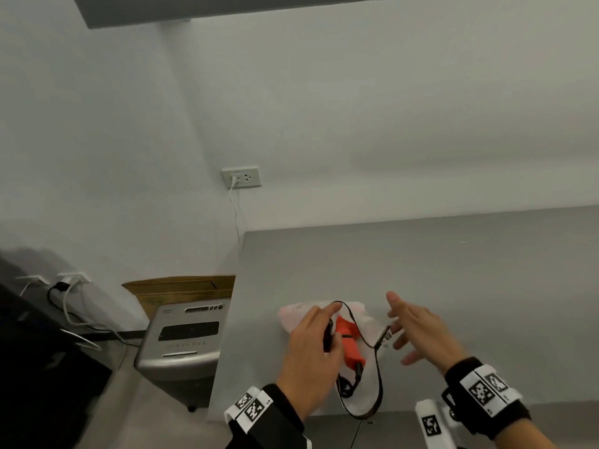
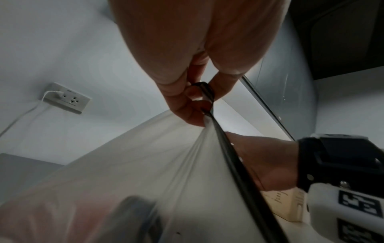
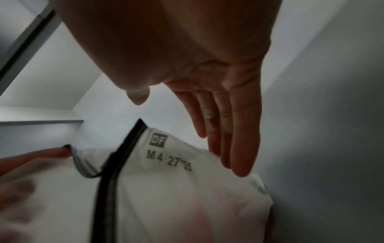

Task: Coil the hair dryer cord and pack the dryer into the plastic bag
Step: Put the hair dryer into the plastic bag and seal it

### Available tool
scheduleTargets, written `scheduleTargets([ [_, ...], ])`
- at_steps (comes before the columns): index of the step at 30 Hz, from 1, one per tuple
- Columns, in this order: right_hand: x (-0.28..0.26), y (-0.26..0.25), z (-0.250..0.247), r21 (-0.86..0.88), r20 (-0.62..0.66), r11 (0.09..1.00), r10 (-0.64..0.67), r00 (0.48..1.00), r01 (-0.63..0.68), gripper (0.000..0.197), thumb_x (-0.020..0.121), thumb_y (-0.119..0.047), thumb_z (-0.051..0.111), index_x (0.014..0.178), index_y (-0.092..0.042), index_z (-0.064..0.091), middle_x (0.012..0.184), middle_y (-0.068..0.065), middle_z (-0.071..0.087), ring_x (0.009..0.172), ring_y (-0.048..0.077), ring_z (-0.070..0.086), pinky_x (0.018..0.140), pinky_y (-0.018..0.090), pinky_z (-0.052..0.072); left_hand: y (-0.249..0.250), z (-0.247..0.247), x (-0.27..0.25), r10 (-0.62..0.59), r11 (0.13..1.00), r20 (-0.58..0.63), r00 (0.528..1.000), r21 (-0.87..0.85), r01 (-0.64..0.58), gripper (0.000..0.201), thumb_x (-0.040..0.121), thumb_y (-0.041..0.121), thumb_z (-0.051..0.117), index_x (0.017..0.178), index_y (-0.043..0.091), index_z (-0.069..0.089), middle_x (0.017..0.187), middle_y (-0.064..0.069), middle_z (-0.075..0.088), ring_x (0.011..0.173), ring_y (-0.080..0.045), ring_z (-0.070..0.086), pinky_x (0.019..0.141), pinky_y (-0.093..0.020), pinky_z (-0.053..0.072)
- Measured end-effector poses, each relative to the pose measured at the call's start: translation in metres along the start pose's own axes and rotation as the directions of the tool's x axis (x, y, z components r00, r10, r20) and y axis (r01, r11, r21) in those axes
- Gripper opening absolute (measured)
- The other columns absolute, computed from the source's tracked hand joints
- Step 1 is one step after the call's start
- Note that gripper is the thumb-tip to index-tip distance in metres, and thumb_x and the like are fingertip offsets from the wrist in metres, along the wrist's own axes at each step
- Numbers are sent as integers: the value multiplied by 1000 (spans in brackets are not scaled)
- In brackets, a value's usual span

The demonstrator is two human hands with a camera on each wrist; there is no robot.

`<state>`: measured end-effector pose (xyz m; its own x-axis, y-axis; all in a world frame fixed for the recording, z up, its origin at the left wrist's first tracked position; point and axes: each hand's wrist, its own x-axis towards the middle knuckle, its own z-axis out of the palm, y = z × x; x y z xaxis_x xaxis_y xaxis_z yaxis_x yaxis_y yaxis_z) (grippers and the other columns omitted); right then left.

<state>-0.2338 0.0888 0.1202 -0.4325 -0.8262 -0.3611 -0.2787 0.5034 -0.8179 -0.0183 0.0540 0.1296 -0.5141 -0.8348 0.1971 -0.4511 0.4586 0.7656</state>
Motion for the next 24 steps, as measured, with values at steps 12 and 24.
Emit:
scheduleTargets([
  [12, -8, 12, 17, -304, -107, 939, -198, 974, 157, 69, 82, -82, 40, 60, -18, 46, 53, -2, 51, 50, 16, 49, 53, 34, 42, 12, 15, 2, 4, 1000, 70, 998, -3, -4, 64, 100, 24, 55, 156, 36, 26, 108, 28, 45, 104, 0, 52, 100, -16, 46],
  [24, 8, -4, -3, -93, -187, 952, -303, 934, 290, 23, 88, 3, 54, 78, -13, 66, 60, 7, 66, 46, 17, 61, 48, 32, 56, 11, 6, -12, -23, 990, 173, 985, -136, 47, 57, 100, 40, 52, 145, 54, 19, 89, 11, 61, 78, -6, 66, 77, -25, 58],
])
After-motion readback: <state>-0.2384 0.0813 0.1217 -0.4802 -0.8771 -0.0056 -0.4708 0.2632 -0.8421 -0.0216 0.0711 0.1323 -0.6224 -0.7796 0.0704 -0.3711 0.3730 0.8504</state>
